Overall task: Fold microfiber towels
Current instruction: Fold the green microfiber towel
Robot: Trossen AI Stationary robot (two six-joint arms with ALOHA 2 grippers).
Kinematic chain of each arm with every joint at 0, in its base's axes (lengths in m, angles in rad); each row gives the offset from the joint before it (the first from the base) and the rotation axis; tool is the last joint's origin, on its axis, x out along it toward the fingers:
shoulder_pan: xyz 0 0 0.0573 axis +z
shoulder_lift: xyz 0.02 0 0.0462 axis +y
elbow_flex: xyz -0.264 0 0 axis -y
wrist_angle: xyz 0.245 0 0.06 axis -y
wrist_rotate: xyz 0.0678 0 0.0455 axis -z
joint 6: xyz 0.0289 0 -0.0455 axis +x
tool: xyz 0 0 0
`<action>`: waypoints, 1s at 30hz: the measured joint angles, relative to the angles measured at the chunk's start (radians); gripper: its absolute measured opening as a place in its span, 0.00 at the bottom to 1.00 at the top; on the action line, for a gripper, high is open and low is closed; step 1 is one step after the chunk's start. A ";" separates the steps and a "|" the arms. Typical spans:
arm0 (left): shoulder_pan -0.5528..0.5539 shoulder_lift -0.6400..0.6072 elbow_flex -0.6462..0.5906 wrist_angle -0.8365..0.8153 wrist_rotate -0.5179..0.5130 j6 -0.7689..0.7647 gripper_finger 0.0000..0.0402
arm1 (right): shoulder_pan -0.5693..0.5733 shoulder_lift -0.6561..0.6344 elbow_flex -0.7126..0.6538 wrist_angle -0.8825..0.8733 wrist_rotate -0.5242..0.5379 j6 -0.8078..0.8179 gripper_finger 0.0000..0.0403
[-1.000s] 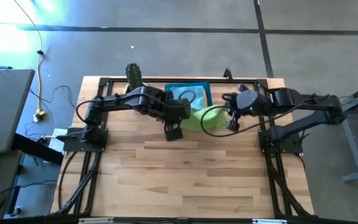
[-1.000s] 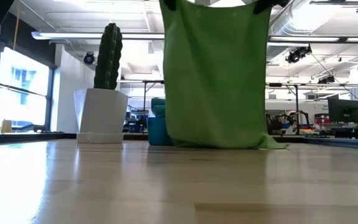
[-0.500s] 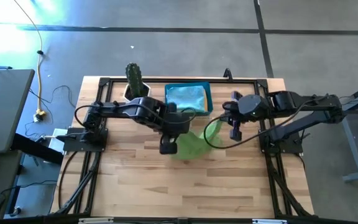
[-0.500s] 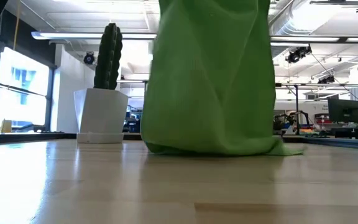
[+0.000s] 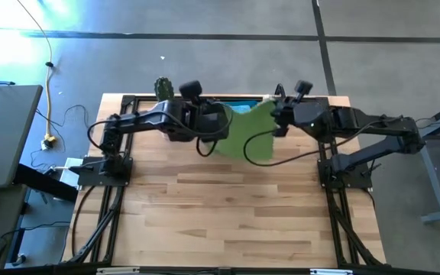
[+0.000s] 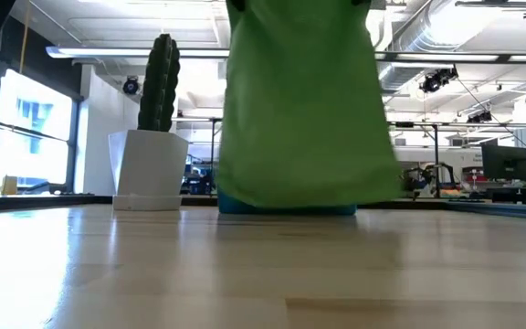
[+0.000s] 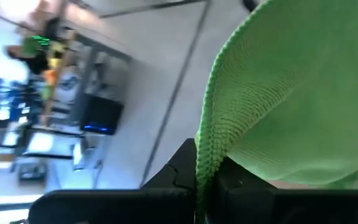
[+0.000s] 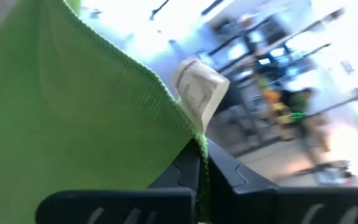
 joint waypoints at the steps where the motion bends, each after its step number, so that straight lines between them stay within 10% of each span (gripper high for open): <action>1: 0.003 -0.008 0.000 0.000 -0.023 0.000 0.00 | -0.004 0.000 0.000 0.038 0.027 -0.047 0.00; 7: 0.003 -0.041 -0.001 0.009 -0.031 0.000 0.00 | -0.018 0.000 0.000 0.188 0.088 -0.194 0.00; 12: -0.036 -0.059 0.000 0.006 0.155 -0.079 0.00 | 0.024 0.000 0.000 0.110 0.070 -0.003 0.00; 21: -0.124 -0.054 -0.001 0.003 0.699 -0.188 0.00 | 0.100 0.000 0.000 -0.056 -0.477 0.499 0.00; 30: -0.100 -0.052 -0.004 -0.004 0.431 -0.096 0.00 | 0.005 -0.001 0.000 -0.114 -0.519 0.458 0.00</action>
